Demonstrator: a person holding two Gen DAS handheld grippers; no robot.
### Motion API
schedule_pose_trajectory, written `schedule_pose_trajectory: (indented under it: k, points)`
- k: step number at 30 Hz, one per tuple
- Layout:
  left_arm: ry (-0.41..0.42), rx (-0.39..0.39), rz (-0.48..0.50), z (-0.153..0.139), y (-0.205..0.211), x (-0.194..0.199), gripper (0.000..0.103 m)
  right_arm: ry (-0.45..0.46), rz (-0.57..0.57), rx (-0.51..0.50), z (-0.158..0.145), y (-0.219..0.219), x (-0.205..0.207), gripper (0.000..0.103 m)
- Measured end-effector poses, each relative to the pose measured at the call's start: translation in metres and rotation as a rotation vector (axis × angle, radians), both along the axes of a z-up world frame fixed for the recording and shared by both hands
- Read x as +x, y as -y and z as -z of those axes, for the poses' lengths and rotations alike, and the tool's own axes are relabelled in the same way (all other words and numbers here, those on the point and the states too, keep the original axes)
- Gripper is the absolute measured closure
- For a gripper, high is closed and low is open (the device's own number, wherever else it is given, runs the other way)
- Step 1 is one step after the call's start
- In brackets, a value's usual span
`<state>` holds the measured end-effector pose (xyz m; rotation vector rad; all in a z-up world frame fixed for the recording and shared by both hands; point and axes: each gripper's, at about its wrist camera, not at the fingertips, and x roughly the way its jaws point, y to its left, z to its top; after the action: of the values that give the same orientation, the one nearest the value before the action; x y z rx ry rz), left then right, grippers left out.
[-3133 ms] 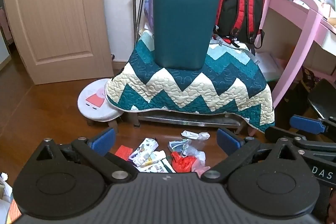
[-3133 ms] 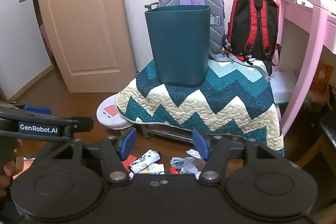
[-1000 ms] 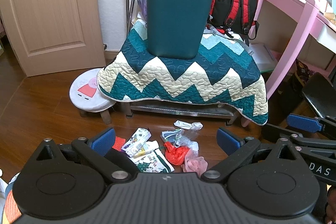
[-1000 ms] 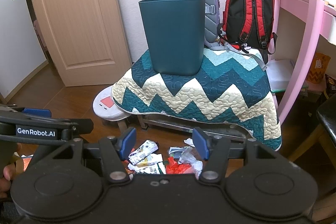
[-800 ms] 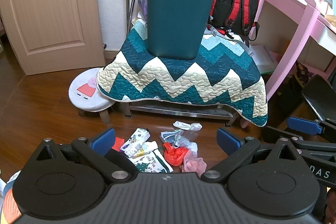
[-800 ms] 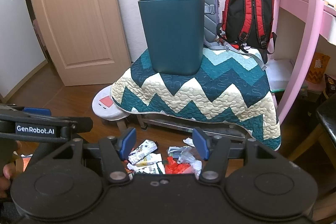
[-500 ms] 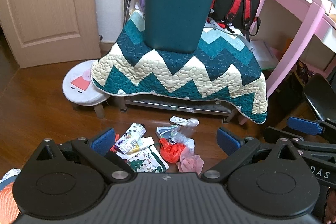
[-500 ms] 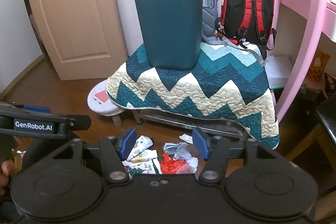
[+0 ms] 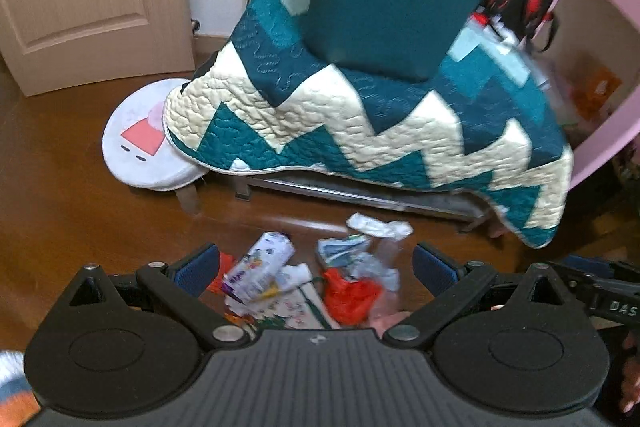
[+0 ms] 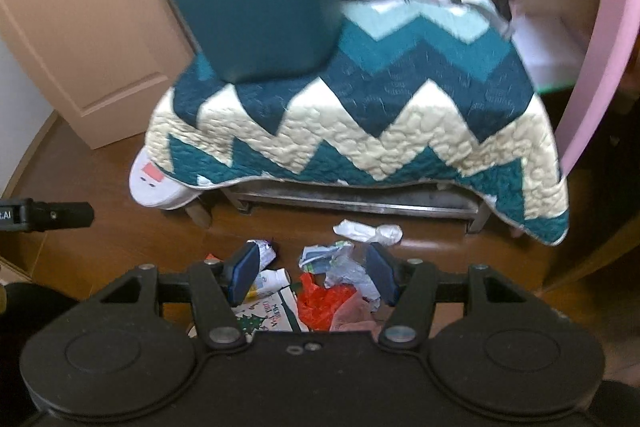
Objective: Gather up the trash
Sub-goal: 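Lower the right tool to grasp the pink mesh bag while the left tool grasps the printed snack wrapper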
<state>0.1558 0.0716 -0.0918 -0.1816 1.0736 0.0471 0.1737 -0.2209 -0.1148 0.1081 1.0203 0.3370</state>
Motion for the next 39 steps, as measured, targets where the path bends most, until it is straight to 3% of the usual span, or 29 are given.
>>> schedule_pose_trajectory:
  k: [6,13,21,25,30,34,39]
  points:
    - [-0.103,0.055,0.102,0.059,-0.014,0.059,0.0,-0.114,-0.002,-0.045,0.061,-0.008,0.04,0.044]
    - [-0.22,0.058,0.223,0.138,-0.021,0.114,0.0,-0.289,0.039,-0.086,0.144,-0.012,0.07,0.044]
    - [-0.328,0.095,0.367,0.233,-0.025,0.143,0.0,-0.396,-0.12,-0.203,0.23,-0.042,0.07,0.044]
    - [-0.419,0.1,0.368,0.29,-0.036,0.147,0.0,-0.45,-0.16,-0.198,0.262,-0.052,0.071,0.044]
    - [-0.477,0.109,0.413,0.345,-0.038,0.148,0.0,-0.497,-0.204,-0.228,0.3,-0.059,0.072,0.044]
    - [-0.511,0.066,0.423,0.374,-0.035,0.157,0.0,-0.559,-0.207,-0.214,0.326,-0.056,0.069,0.044]
    - [-0.509,0.058,0.408,0.394,-0.033,0.178,0.0,-0.581,-0.221,-0.168,0.339,-0.057,0.066,0.044]
